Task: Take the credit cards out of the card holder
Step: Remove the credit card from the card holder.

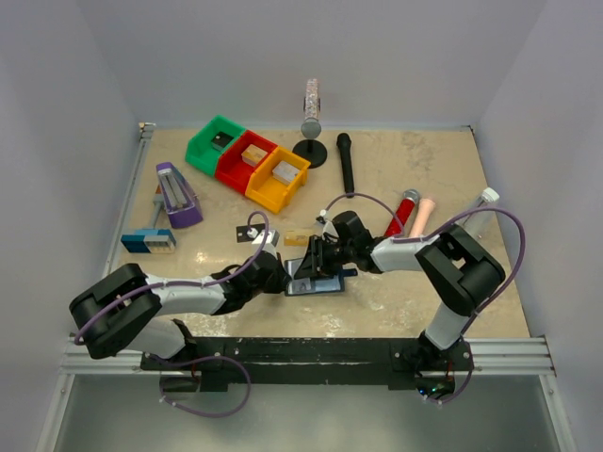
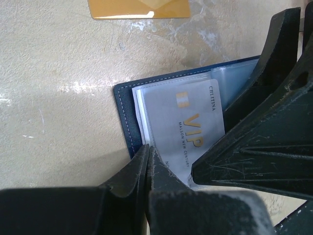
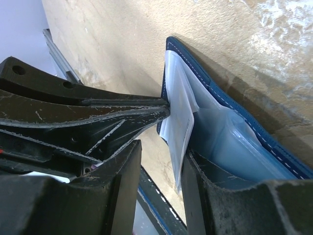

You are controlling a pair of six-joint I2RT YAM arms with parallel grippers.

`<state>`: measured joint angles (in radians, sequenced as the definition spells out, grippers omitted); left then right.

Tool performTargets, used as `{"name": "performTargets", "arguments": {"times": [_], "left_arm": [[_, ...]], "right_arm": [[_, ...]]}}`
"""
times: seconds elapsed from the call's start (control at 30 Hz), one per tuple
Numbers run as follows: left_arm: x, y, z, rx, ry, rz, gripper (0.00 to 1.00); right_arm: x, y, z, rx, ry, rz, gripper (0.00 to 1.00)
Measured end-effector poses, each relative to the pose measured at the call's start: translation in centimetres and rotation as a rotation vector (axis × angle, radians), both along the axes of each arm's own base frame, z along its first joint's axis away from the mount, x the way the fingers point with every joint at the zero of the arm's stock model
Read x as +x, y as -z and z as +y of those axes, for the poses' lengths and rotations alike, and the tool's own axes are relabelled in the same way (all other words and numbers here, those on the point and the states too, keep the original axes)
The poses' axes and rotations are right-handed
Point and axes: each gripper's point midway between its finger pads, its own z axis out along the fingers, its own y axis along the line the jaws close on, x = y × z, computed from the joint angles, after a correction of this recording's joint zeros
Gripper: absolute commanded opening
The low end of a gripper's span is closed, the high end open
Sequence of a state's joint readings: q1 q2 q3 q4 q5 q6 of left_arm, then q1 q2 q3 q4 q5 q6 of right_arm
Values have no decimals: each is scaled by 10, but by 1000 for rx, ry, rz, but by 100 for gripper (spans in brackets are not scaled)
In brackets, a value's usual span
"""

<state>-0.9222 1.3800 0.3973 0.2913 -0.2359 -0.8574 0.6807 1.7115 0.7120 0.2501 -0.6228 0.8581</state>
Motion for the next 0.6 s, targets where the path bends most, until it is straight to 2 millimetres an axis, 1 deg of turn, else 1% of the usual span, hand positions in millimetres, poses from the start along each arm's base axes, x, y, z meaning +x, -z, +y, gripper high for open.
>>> {"name": "performTargets", "arguments": {"times": [0.1,0.37,0.6], "left_arm": [[0,0,0,-3,-3,-1,0],[1,0,-1,-15,-19,4,0],[1,0,0,-22,-21,1,0]], "right_arm": [[0,-1,-1,-3,1,-4,40],[2,-16,0,18,-1,-42,40],[1,-16,-2,9,0,-41,40]]}}
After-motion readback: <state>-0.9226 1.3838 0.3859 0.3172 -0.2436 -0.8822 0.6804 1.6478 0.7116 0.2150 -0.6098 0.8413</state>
